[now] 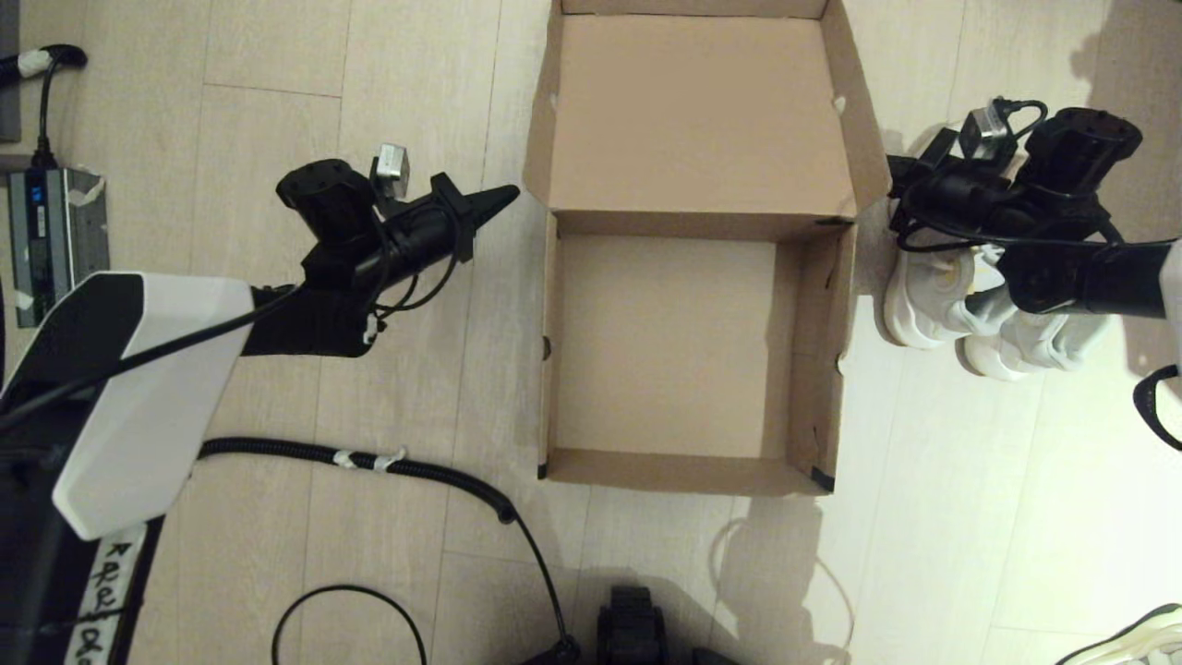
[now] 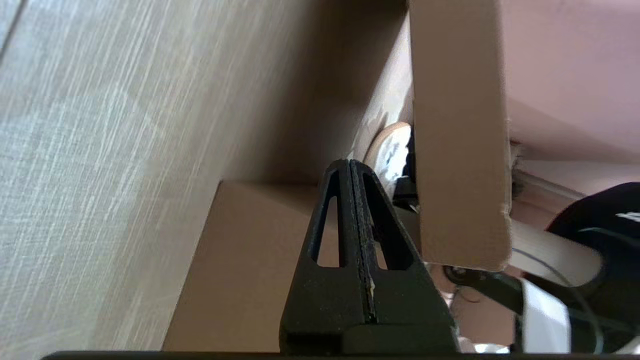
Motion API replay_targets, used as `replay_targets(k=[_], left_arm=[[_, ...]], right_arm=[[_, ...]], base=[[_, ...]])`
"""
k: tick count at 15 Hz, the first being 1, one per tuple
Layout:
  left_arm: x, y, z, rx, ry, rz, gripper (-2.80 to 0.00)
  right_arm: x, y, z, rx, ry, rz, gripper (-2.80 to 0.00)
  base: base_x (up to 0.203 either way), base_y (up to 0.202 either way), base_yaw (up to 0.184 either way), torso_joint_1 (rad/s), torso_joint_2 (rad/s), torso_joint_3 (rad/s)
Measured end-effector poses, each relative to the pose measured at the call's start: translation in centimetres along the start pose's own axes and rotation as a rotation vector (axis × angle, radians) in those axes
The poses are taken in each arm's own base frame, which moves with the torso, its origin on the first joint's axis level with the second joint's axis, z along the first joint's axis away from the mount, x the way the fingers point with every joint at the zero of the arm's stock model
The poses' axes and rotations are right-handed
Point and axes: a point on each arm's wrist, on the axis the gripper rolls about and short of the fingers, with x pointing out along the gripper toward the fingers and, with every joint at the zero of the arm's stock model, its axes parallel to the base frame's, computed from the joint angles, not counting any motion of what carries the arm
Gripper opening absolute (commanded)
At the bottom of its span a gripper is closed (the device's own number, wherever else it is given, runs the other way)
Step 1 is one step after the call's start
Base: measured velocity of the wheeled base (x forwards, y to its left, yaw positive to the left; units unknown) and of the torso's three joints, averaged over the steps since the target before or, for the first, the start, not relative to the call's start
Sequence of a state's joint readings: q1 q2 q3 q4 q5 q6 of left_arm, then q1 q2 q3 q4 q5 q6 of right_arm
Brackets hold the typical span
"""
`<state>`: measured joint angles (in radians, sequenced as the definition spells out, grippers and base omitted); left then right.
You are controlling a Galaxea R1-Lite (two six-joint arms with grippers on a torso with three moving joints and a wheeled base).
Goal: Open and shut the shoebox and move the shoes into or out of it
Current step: Close the shoe box
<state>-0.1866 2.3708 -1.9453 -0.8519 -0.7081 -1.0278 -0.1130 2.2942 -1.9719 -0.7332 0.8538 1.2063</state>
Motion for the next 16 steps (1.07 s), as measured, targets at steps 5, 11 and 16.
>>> replay_targets(k=[5, 11, 16], left_arm=[[0.2, 0.2, -0.4, -0.007, 0.001, -0.011, -2.8], [1.0, -0.6, -1.2, 0.001, 0.007, -0.047, -2.8], [2.1, -1.6, -2.2, -0.008, 0.026, -0.082, -2.8]], right_arm=[[0.7, -1.2, -1.0, 0.041, 0.041, 0.003, -2.8], [1.0, -1.1, -1.2, 0.112, 0.038, 0.032, -2.8], [0.9, 0.2, -1.0, 0.225, 0.033, 0.084, -2.8]], base=[[0.0, 0.0, 0.0, 0.0, 0.0, 0.0], [0.0, 0.0, 0.0, 0.0, 0.0, 0.0], [0.0, 0.0, 0.0, 0.0, 0.0, 0.0]])
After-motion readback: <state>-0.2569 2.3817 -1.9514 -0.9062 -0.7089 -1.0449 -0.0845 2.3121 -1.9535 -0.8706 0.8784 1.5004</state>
